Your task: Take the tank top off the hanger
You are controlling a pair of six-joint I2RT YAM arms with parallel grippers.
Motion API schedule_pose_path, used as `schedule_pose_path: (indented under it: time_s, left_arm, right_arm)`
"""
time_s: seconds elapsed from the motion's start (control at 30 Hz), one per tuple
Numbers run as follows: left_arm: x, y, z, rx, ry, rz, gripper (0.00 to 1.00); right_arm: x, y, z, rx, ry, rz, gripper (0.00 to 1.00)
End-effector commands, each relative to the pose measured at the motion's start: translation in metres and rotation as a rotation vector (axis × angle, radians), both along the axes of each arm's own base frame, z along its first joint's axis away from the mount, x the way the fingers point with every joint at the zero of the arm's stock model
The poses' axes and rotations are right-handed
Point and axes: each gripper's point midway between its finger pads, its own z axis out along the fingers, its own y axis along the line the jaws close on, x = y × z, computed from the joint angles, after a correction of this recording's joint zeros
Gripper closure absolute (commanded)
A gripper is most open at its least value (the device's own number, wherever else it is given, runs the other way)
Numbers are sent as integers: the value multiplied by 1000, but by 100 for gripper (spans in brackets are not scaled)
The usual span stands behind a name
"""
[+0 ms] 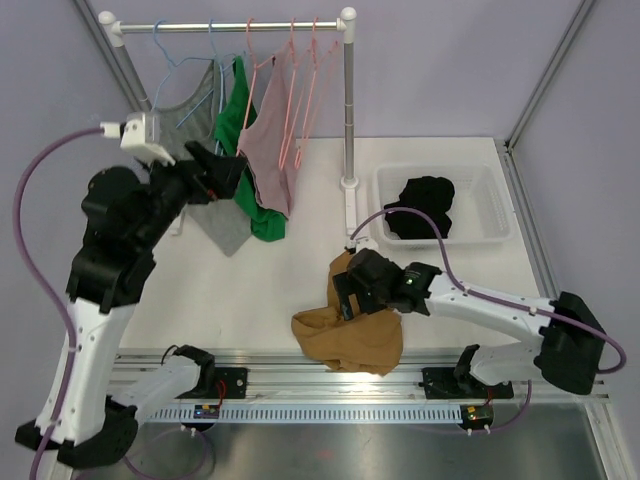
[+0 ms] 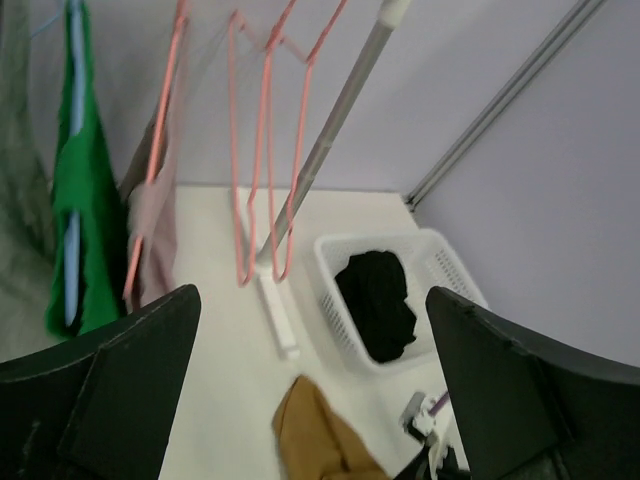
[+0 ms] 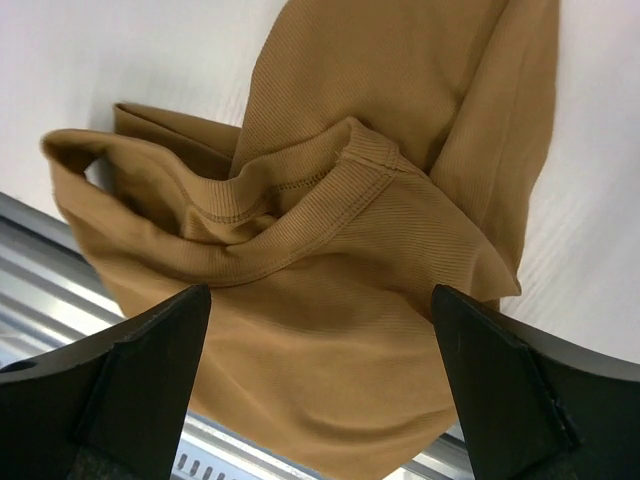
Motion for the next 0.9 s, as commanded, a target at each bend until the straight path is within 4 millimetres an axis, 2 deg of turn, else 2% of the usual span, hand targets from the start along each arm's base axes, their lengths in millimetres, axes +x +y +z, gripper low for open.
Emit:
schedule_pose_path:
  time_s: [0.0,0.03,0.07,0.1,0.13,0.23,0.37,0.43,0.47,0.5,0.53,0.57,0.6,0.67,0.7,0.73,0.8,0.83,0.87]
  left_arm:
    - [-34,34,-54,43,80,117,1]
    - [-42,40,-67,58,102,133,1]
    - [-48,47,-75,68,112,160,1]
    - [-65,57,-76,71,87,175,1]
    - [-69,60,-98,99,136,183,1]
    - [-87,72,-123,156,151,197,1]
    - [-101,84,-147,233,164,212,1]
    - [-106,90,-155,267,155,223,1]
    - [-106,96,-163,288,165,254,1]
    - [-106,100,-169,294,171,274,1]
    - [-105,103,-172,290,166,291,1]
    - [-109,106,-171,267,145,310,1]
    - [-106,106,-185,270,163,311,1]
    - [-108,106,-185,228,120,319,1]
    - [-107,106,-192,222,125,324,1]
    - [-107,107,-190,210,109,334,1]
    - [-112,112,-186,197,82,353,1]
    - [-113,114,-186,190,78,363,1]
    - [-114,115,-186,183,77,368,1]
  right_arm:
    - [7,12,-3,-70,-50,-22,0]
    - [4,18,-4,-87,-52,-6,0]
    - [2,19,-18,-133,-36,2,1]
    - [0,23,-23,-147,-23,16,0]
    - [-2,27,-29,-155,-11,25,1]
    - [-11,30,-65,-241,48,51,0]
    - [-13,28,-94,-314,74,39,3]
    - [-15,32,-98,-312,81,44,12]
    - [-16,35,-99,-310,85,57,37]
    - [-16,38,-98,-299,84,62,52]
    - [-16,44,-91,-277,75,71,67]
    - [-15,47,-85,-264,66,78,93]
    - [-14,49,-78,-258,57,84,97]
    - [-3,57,-47,-207,-4,72,100]
    - [-3,54,-37,-214,-16,77,100]
    - [3,60,-12,-170,-56,75,100]
    - [13,48,14,-194,-119,48,100]
    - [19,52,37,-168,-159,38,100]
    - [29,45,58,-166,-213,8,100]
